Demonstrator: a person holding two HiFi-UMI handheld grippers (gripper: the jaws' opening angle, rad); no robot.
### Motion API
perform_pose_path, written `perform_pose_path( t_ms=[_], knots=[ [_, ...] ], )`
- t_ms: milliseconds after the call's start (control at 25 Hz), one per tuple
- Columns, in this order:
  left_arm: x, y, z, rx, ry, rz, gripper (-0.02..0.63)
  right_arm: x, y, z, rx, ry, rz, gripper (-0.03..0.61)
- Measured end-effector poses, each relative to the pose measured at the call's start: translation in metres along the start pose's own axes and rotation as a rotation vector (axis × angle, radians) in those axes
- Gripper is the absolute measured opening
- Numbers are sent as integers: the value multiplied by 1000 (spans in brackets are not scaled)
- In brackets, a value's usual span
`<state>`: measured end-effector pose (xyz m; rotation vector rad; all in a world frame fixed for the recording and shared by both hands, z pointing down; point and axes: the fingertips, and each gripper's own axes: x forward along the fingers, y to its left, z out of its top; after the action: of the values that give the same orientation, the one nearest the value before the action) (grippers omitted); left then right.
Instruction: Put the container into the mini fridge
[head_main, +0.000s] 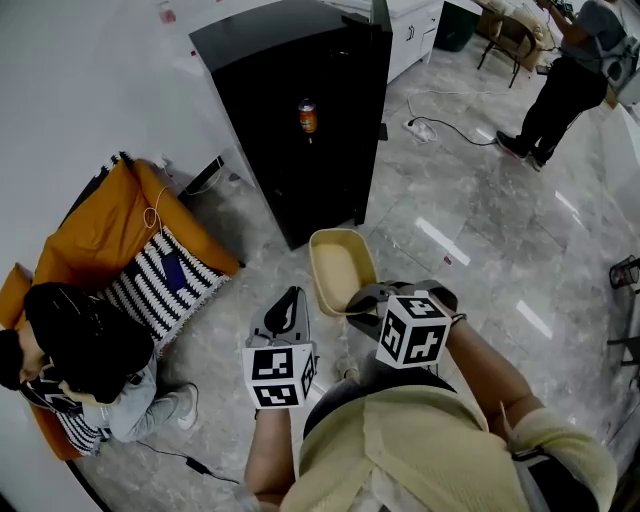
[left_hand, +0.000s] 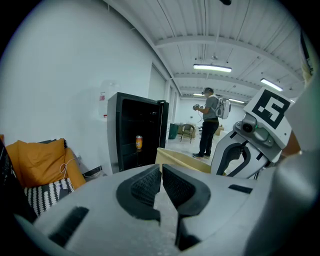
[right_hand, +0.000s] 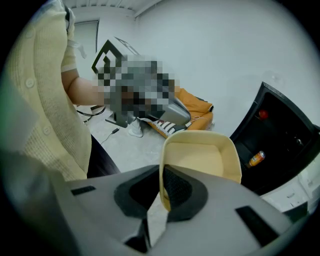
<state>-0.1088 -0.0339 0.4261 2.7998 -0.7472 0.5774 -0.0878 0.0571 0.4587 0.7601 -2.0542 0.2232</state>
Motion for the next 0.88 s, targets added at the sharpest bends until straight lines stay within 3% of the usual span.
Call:
perform_pose_path(
  t_ms=[480,880],
  knots=[
    [11,17,11,6,-4,27,35,9,-23,6,-65,7,36,34],
    [55,25,31,-16,-7,61,35,6,-71,-4,-115,5,86,34]
  ],
)
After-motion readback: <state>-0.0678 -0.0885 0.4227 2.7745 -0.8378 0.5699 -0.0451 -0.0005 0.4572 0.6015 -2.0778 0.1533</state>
